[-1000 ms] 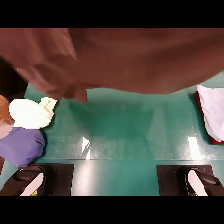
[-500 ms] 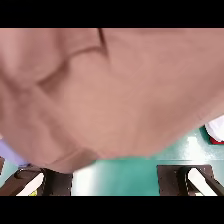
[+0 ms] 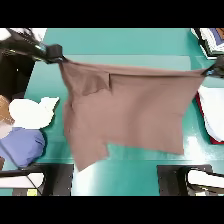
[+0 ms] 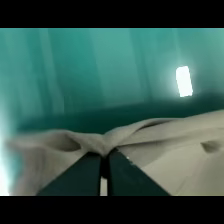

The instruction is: Fold the shirts.

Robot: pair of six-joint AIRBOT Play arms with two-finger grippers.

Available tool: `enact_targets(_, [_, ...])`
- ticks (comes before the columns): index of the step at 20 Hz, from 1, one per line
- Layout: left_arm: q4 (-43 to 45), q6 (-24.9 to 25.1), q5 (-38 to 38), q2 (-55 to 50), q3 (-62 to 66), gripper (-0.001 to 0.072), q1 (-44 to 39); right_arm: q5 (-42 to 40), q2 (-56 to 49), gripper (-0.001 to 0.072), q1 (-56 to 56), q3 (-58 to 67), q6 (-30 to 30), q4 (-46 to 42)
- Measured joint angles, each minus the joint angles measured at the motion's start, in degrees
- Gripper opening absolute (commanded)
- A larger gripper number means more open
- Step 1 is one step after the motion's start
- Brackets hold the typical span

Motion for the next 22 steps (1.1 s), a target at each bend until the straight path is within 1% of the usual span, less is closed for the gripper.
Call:
enact_targets(2, [-0.3,0.3,4.4,-5.2,-0.1,0.0026,0.0,-3.9,-5.4,0.0022,1.8,1.4,0.2,-1.1])
enact_targets(4, [-0.5,1.2,9.1,-8.2,0.1,0.0026,0.0,-6.8,-9.9,0.0022,3.1,5.2,0.2,-1.4])
enact_targets(6, [-0.8,2.1,12.2,-9.7,1.0,0.0026,0.1,-8.6,-12.8,0.0021,3.7,9.3,0.1,-1.7])
enact_targets(7, [-0.5,2.6,12.4,-10.1,1.7,0.0026,0.2,-8.9,-13.6,0.0021,3.8,10.9,-0.2,-1.8])
enact_targets(9, [0.3,4.0,10.0,-10.7,3.6,0.0024,0.5,-8.7,-13.9,0.0021,4.1,12.3,-1.0,-2.1])
enact_targets(11, [1.9,4.9,5.6,-11.0,4.6,0.0024,1.0,-7.8,-12.6,0.0021,4.7,10.5,-1.6,-3.5])
enact_targets(12, [3.1,5.2,2.9,-11.1,4.7,0.0025,1.2,-7.7,-11.5,0.0022,5.3,8.4,-1.8,-4.7])
enact_targets(15, [5.7,5.7,-1.9,-11.2,2.2,0.0025,1.4,-8.9,-7.6,0.0021,7.3,-0.7,-2.3,-7.8])
enact_targets(17, [6.5,5.8,-2.4,-11.2,-1.1,0.0026,1.5,-11.7,-5.2,0.0022,8.9,-7.8,-2.4,-9.0])
enact_targets(20, [7.0,5.6,-1.2,-11.3,-7.1,0.003,1.5,-15.9,-3.0,0.0023,10.9,-15.9,-2.5,-9.5])
enact_targets(21, [7.1,5.2,-0.6,-11.3,-8.7,0.0259,1.5,-17.2,-2.4,0.0023,11.4,-18.0,-2.4,-9.6])
enact_targets(22, [7.4,4.5,-0.4,-11.3,-10.0,0.0546,1.5,-18.1,-2.1,0.0032,11.9,-19.6,-2.3,-9.7])
